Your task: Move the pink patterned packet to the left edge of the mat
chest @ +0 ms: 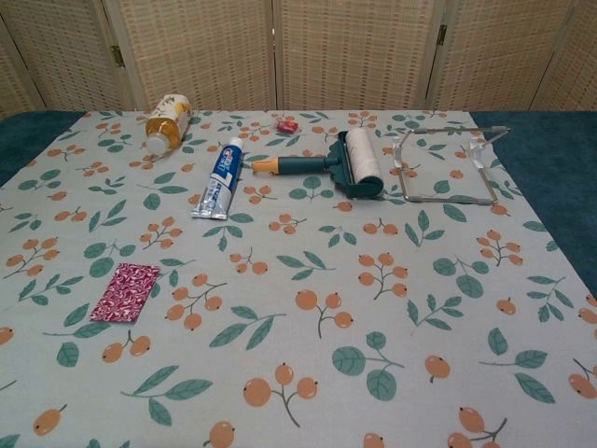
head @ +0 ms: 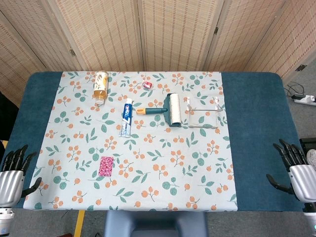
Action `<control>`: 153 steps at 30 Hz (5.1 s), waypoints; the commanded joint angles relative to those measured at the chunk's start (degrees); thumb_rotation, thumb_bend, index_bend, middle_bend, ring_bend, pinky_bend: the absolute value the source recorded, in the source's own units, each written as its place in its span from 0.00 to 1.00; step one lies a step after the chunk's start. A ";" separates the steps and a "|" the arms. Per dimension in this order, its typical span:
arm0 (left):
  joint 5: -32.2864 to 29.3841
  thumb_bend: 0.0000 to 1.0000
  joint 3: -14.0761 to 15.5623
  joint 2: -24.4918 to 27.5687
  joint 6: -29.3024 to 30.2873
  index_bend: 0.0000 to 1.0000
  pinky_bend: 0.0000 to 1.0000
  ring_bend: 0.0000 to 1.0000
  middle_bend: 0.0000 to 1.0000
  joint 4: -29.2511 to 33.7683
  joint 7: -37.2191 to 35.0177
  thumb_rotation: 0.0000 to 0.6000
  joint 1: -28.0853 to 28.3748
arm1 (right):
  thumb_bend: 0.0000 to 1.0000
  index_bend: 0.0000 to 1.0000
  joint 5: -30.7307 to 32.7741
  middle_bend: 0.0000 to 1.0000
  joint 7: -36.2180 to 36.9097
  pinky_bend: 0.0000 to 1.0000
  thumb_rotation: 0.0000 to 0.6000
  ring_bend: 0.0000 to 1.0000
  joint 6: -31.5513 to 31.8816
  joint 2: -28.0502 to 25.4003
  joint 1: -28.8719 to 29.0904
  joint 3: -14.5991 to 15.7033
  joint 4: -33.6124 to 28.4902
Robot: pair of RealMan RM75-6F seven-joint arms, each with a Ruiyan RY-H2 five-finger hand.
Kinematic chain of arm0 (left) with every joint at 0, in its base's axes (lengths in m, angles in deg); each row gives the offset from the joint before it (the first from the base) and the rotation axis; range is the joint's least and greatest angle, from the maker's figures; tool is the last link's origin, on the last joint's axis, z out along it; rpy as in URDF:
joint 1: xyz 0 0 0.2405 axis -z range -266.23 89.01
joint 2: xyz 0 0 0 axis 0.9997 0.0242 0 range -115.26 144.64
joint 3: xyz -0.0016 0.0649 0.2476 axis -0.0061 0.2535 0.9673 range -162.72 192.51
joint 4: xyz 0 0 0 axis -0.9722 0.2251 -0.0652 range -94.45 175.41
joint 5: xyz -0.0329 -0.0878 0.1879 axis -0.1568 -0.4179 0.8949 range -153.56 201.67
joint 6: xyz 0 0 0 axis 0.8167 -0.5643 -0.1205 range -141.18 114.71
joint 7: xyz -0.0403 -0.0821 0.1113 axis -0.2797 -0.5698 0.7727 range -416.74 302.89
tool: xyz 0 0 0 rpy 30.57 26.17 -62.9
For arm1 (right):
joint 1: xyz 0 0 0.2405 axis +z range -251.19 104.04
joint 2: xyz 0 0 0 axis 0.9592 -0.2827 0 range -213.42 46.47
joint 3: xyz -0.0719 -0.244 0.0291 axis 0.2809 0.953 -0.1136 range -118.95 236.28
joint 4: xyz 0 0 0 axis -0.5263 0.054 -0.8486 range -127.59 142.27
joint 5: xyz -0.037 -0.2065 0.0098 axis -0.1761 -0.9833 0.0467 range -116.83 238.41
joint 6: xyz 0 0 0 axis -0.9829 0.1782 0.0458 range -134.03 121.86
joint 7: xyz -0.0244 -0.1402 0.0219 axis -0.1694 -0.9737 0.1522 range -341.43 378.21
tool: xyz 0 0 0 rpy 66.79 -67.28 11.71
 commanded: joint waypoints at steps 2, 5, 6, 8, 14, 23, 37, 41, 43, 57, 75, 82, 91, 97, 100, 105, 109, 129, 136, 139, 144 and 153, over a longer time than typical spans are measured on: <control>-0.14 0.34 0.03 -0.22 -0.26 0.17 0.00 0.00 0.00 -0.33 -0.10 1.00 0.05 | 0.34 0.00 0.16 0.00 -0.14 0.00 0.89 0.00 -0.17 -0.09 0.06 -0.03 -0.13; -0.19 0.34 0.08 -0.42 -0.50 0.17 0.00 0.00 0.00 -0.57 -0.23 1.00 0.11 | 0.34 0.00 0.20 0.00 -0.37 0.00 0.89 0.00 -0.18 -0.28 0.04 -0.02 -0.36; -0.24 0.34 0.08 -0.51 -0.61 0.17 0.00 0.00 0.00 -0.70 -0.23 1.00 0.16 | 0.34 0.00 0.21 0.00 -0.44 0.00 0.89 0.00 -0.08 -0.33 0.00 -0.04 -0.46; -0.34 0.34 0.06 -0.61 -0.80 0.17 0.00 0.00 0.00 -0.82 -0.20 1.00 0.23 | 0.34 0.00 0.28 0.00 -0.60 0.00 0.89 0.00 0.06 -0.37 -0.08 -0.09 -0.55; -0.35 0.34 -0.17 -0.78 -1.13 0.17 0.00 0.00 0.00 -1.13 -0.39 1.00 0.59 | 0.34 0.00 0.47 0.00 -1.12 0.00 0.89 0.00 0.14 -0.43 -0.20 -0.12 -0.88; 0.70 0.34 -0.03 -0.99 -2.50 0.17 0.00 0.00 0.00 -1.54 -0.85 1.00 1.80 | 0.34 0.00 0.64 0.00 -1.67 0.00 0.89 0.00 -0.10 -0.45 -0.08 -0.25 -1.23; 6.92 0.61 0.68 -0.26 -15.74 0.23 0.00 0.00 0.00 -2.31 -4.08 1.00 12.52 | 0.34 0.00 0.77 0.00 -2.04 0.00 0.89 0.00 -0.32 -0.64 0.04 -0.35 -1.59; 7.55 0.72 0.84 -1.20 -20.77 0.26 0.00 0.00 0.00 -2.90 -4.48 1.00 16.24 | 0.34 0.00 0.97 0.00 -2.01 0.00 0.89 0.00 -0.34 -0.64 -0.08 -0.32 -1.57; 7.58 0.78 1.04 -1.87 -23.31 0.27 0.00 0.00 0.00 -3.30 -4.28 0.98 17.95 | 0.34 0.00 1.12 0.00 -1.94 0.00 0.89 0.00 -0.48 -0.56 -0.09 -0.30 -1.51; 4.54 0.93 2.47 -8.65 -32.67 0.32 0.00 0.00 0.00 -7.67 -0.98 0.55 23.62 | 0.34 0.00 1.50 0.00 -2.57 0.00 0.89 0.00 -1.44 -0.28 0.17 -0.25 -1.71; 1.81 0.96 3.49 -14.84 -34.56 0.29 0.00 0.00 0.00 -11.55 3.22 0.52 25.95 | 0.34 0.00 1.81 0.00 -3.78 0.00 0.89 0.00 -2.43 -0.10 0.59 -0.28 -2.48; 0.22 0.96 3.48 -16.35 -35.34 0.29 0.00 0.00 0.00 -12.33 4.93 0.52 26.65 | 0.34 0.00 1.98 0.00 -3.76 0.00 0.89 0.00 -2.41 -0.13 0.48 -0.24 -2.51; -2.19 0.95 4.45 -15.86 -36.10 0.29 0.00 0.00 0.00 -12.60 6.54 0.52 26.38 | 0.34 0.00 2.11 0.00 -3.75 0.00 0.89 0.00 -2.47 -0.17 0.44 -0.25 -2.50; -2.59 0.95 5.25 -14.47 -34.90 0.29 0.00 0.00 0.00 -12.32 5.16 0.52 25.43 | 0.34 0.00 2.13 0.00 -3.76 0.00 0.89 0.00 -2.64 -0.05 0.53 -0.26 -2.46; -2.69 0.95 5.69 -13.60 -34.81 0.29 0.00 0.00 0.00 -12.32 4.41 0.52 25.19 | 0.34 0.00 2.11 0.00 -3.74 0.00 0.89 0.00 -2.56 -0.05 0.53 -0.30 -2.45; -3.29 0.95 6.24 -12.26 -34.94 0.29 0.00 0.00 0.00 -12.51 3.37 0.52 24.79 | 0.34 0.00 2.11 0.00 -3.63 0.00 0.89 0.00 -2.31 -0.08 0.38 -0.29 -2.40; -3.73 0.95 6.72 -11.41 -34.92 0.29 0.00 0.00 0.00 -12.68 2.70 0.52 24.32 | 0.34 0.00 2.09 0.00 -3.55 0.00 0.89 0.00 -2.09 0.00 0.24 -0.27 -2.32; -3.46 0.95 6.27 -7.95 -32.36 0.28 0.00 0.00 0.00 -10.59 0.71 0.52 23.29 | 0.34 0.00 1.83 0.00 -3.83 0.00 0.89 0.00 -1.68 -0.02 0.05 -0.25 -2.55; -2.97 0.95 5.69 -10.01 -33.86 0.27 0.00 0.00 0.00 -8.91 3.23 0.52 24.96 | 0.34 0.00 2.11 0.00 -3.29 0.00 0.89 0.00 -1.65 -0.01 -0.15 -0.22 -2.08; -3.22 0.95 5.35 -10.90 -34.45 0.27 0.00 0.00 0.00 -8.50 4.23 0.52 25.56 | 0.34 0.00 2.10 0.00 -3.18 0.00 0.89 0.00 -1.73 0.07 -0.13 -0.21 -1.93; -4.40 0.95 4.97 -12.02 -35.69 0.27 0.00 0.00 0.00 -8.53 5.88 0.52 26.33 | 0.34 0.00 2.19 0.00 -2.96 0.00 0.89 0.00 -1.80 0.14 -0.16 -0.21 -1.71; -6.00 0.95 5.62 -11.75 -35.96 0.27 0.00 0.00 0.00 -8.59 7.24 0.52 25.91 | 0.34 0.00 2.31 0.00 -2.81 0.00 0.89 0.00 -1.77 0.17 -0.27 -0.22 -1.55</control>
